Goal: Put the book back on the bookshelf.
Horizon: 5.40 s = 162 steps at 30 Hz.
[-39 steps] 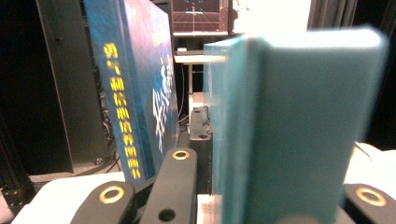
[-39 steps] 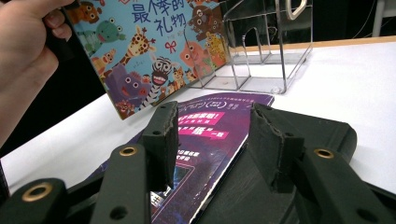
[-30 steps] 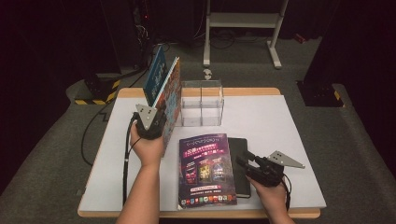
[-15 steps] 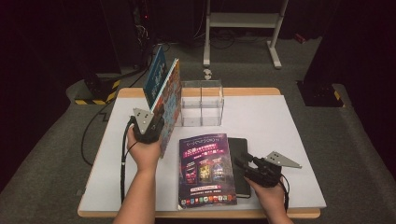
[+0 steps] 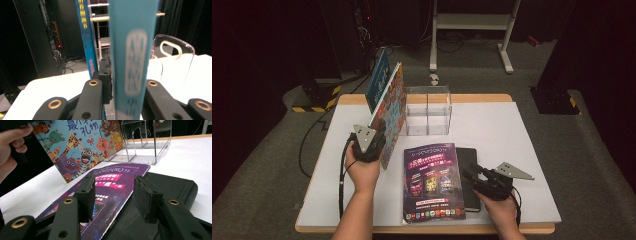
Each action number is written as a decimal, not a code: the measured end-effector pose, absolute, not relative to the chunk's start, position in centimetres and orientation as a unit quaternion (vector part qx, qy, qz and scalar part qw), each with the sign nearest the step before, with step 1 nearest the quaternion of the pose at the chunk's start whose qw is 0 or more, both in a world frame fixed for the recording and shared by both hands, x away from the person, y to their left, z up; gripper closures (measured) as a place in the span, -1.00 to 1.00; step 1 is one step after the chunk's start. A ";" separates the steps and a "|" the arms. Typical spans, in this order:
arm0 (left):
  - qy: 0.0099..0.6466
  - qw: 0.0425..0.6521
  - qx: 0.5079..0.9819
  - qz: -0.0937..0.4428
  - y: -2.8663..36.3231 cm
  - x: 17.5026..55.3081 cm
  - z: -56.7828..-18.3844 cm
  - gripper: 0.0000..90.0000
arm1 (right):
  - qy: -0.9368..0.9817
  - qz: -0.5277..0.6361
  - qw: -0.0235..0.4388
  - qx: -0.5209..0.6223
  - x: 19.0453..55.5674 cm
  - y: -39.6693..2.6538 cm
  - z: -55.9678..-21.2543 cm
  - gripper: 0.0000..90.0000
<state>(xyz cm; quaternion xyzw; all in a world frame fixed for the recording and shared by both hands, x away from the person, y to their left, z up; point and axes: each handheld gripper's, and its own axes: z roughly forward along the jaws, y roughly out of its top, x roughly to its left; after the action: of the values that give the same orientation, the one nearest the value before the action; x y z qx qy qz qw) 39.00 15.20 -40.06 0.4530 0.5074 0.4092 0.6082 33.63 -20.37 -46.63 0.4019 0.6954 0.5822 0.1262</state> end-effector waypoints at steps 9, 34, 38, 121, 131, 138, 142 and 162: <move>0.501 0.603 0.455 0.423 14.9 38.8 -40.9 0.73 | 0.694 0.581 0.125 0.405 33.7 -20.5 -46.7 0.17; 0.505 0.583 0.452 0.448 13.9 40.9 -40.6 0.75 | 0.694 0.584 0.119 0.404 33.6 -20.4 -46.7 0.17; 0.510 0.578 0.449 0.451 13.9 41.2 -40.6 0.75 | 0.694 0.584 0.118 0.405 33.6 -20.4 -46.7 0.17; 0.530 0.614 0.450 0.373 15.9 37.8 -41.5 0.18 | 0.705 0.573 0.129 0.398 33.5 -19.9 -46.8 0.12; 0.533 0.607 0.467 0.359 16.4 36.8 -42.3 0.00 | 0.708 0.569 0.132 0.397 33.5 -19.8 -46.9 0.12; 0.540 0.612 0.470 0.336 16.8 36.1 -43.1 -0.09 | 0.708 0.568 0.134 0.397 33.5 -19.8 -46.9 0.12; 0.538 0.614 0.474 0.330 17.1 35.6 -43.6 -0.10 | 0.709 0.567 0.135 0.397 33.5 -19.8 -46.9 0.11; 0.548 0.583 0.535 0.272 17.6 33.4 -46.8 -0.44 | 0.715 0.558 0.152 0.393 33.5 -19.8 -46.9 0.11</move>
<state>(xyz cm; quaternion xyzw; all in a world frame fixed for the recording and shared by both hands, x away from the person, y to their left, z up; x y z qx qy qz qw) 33.36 17.56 -46.84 0.5348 0.5481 0.2715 0.5830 33.47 -19.81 -46.92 0.3926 0.7150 0.5582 0.1522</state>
